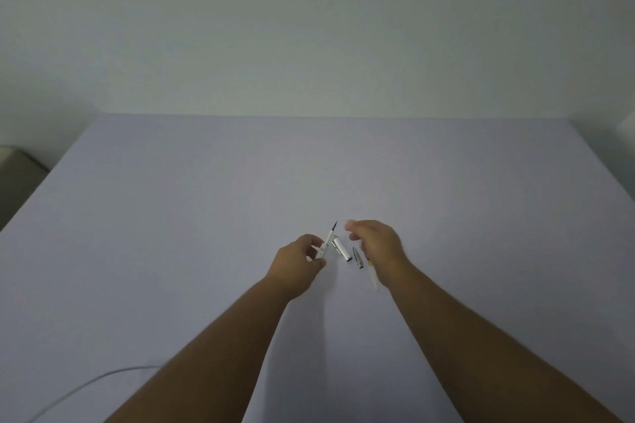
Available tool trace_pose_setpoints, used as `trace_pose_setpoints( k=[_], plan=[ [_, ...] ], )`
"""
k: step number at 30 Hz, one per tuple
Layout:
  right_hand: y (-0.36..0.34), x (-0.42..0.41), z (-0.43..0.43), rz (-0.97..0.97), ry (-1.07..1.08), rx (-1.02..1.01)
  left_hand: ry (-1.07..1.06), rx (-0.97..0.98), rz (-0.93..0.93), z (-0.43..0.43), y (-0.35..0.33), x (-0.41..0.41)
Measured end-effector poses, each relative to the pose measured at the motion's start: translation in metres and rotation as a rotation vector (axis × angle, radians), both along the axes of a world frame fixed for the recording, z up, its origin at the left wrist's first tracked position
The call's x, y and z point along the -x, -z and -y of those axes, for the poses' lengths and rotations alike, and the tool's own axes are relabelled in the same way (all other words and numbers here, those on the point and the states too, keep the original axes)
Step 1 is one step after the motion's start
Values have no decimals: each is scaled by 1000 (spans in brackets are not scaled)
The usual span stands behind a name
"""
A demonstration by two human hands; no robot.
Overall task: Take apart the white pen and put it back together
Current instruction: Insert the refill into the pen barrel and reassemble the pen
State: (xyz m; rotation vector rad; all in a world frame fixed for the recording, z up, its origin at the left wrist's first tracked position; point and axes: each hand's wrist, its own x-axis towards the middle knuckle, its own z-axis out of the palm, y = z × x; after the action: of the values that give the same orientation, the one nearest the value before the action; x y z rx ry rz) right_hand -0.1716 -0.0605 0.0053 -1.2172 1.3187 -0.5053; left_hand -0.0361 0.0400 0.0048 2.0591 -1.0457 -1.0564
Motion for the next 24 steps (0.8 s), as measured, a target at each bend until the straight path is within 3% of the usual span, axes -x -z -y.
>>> trace_pose_setpoints(
  k=[3, 8, 18, 24],
  plan=[
    [6, 19, 19, -154, 115, 85, 4, 0, -34, 0, -1, -1],
    [23, 35, 19, -568, -156, 192, 28, -10, -11, -1, 2, 0],
    [34, 20, 4, -638, -299, 251, 30, -41, -4, -4, 11, -1],
    [41, 9, 0, -823, -411, 374, 32, -52, -7, -7, 14, -2]
  ],
)
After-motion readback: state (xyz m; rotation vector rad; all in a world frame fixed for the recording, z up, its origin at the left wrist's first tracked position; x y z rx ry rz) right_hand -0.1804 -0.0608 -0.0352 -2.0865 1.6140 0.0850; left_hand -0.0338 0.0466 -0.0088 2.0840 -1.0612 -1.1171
